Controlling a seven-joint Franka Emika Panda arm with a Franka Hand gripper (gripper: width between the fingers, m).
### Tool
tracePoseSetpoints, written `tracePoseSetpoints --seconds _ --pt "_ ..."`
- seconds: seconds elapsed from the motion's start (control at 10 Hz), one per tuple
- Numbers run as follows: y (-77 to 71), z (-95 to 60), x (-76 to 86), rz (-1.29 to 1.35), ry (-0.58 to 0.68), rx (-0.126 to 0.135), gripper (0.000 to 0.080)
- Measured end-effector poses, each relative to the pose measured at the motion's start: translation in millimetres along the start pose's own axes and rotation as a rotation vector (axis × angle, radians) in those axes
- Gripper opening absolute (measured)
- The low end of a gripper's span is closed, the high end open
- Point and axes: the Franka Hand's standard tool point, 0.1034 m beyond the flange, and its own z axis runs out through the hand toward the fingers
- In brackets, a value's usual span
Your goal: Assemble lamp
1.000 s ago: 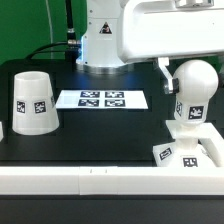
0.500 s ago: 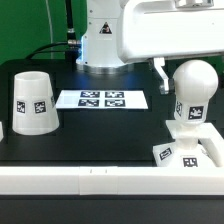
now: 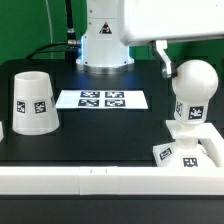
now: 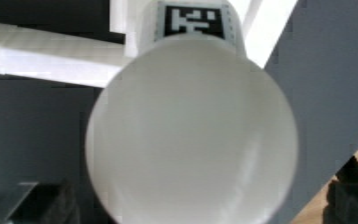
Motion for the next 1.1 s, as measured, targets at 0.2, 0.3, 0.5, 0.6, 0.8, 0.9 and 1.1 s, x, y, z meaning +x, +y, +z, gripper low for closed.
tracePoseSetpoints --seconds 0.2,0.3,0.5,0.6,0.8,0.9,1.1 --pt "-0.5 1.7 -2.9 0.0 -0.016 0.003 0.0699" --pt "-1.5 1.7 -2.8 0.0 -0.035 0.008 0.0699" --pt "0.3 6.1 -7.4 0.001 -0.056 0.009 0.0699" --pt "-0.3 7.2 -13.4 0.006 -0.179 0.034 0.0699" --pt "1.3 8.1 -11.5 0.005 -0.329 0.061 0.0699" --pt "4.0 8.5 -10.2 0.004 -0.388 0.069 0.0699" --pt "0.0 11.4 -14.1 0.019 -0.509 0.09 0.0699"
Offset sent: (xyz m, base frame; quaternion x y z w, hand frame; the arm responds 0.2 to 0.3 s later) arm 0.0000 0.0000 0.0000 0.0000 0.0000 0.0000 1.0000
